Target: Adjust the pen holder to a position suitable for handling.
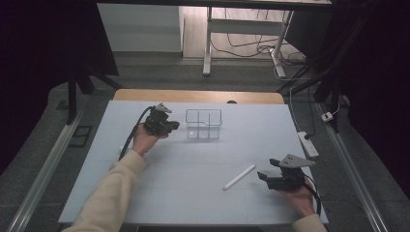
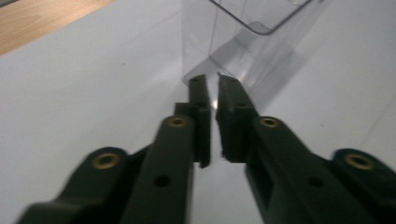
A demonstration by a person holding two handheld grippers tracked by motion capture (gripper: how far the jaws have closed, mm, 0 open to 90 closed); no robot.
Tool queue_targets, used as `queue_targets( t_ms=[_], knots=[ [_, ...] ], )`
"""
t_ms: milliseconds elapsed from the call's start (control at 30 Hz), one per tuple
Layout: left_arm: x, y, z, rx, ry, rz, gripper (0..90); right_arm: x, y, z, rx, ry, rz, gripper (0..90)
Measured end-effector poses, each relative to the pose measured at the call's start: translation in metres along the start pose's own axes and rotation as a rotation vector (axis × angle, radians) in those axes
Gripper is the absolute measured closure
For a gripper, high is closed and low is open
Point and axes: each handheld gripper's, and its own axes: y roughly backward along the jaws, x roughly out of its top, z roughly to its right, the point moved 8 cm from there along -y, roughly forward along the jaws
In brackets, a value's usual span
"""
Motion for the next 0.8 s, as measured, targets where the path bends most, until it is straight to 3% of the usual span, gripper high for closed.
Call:
queue_targets(
  t_ms=[100, 233, 400, 533, 800],
  knots=[
    [-0.005, 0.010, 0.004, -0.023, 0.001, 0.022, 75.9, 0.000, 0.000, 0.000, 0.000, 0.000, 0.000, 25.1],
    [-0.015, 0.022, 0.009, -0.021, -0.021, 0.032, 60.8, 0.000, 0.000, -0.001, 0.000, 0.001, -0.001, 25.0],
    [-0.025, 0.038, 0.019, -0.041, -0.062, 0.041, 48.2, 0.000, 0.000, 0.000, -0.001, 0.004, -0.003, 25.1],
    [-0.035, 0.046, 0.022, -0.032, -0.097, 0.023, 44.4, -0.001, 0.000, -0.001, 0.002, 0.007, -0.006, 25.0],
    [-0.047, 0.059, 0.025, -0.054, -0.107, 0.004, 41.4, -0.002, -0.001, -0.001, -0.004, 0.007, -0.013, 25.1]
  ],
)
